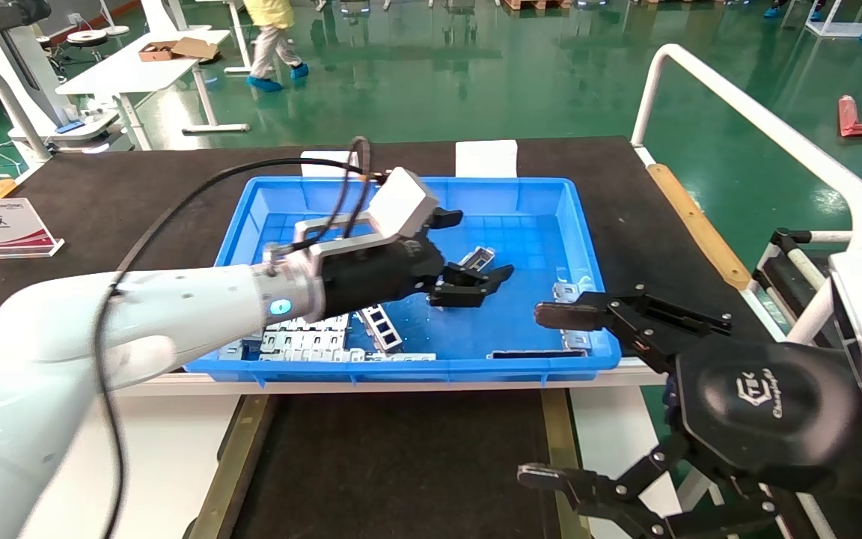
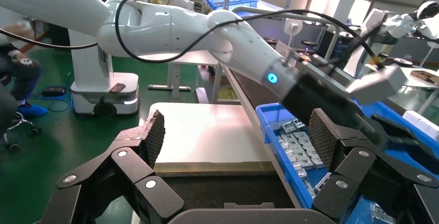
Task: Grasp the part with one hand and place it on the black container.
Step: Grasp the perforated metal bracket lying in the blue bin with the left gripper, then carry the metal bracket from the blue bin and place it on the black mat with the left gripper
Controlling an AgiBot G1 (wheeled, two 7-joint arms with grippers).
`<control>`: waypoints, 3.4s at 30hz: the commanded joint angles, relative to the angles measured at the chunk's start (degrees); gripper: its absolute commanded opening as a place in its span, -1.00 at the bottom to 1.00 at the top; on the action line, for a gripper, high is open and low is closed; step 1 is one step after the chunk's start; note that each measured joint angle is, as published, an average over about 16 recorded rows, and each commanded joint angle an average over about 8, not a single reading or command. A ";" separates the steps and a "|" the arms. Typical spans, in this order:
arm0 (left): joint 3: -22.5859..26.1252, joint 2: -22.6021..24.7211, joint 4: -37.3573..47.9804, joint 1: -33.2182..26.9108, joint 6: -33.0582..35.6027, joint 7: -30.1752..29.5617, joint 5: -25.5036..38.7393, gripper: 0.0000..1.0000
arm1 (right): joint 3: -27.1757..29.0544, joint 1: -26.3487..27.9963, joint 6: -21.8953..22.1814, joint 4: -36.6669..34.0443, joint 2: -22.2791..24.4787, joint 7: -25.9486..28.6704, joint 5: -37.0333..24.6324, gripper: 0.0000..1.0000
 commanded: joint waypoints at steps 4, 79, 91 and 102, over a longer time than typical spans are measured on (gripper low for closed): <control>1.19 3.84 6.97 -1.86 -3.41 3.51 1.77 1.00 | 0.00 0.00 0.00 0.00 0.00 0.00 0.00 1.00; 26.33 2.56 17.14 -4.60 -10.91 10.62 -34.13 -1.00 | -0.01 0.00 0.00 0.00 0.00 -0.01 0.01 -1.00; 24.19 -6.45 12.05 -2.99 6.89 12.61 -38.08 -1.00 | -0.01 0.00 0.00 0.00 0.00 -0.01 0.01 -1.00; 23.86 -18.49 -7.58 5.54 6.57 7.91 -40.41 -1.00 | -0.01 0.00 0.01 0.00 0.01 -0.01 0.01 -1.00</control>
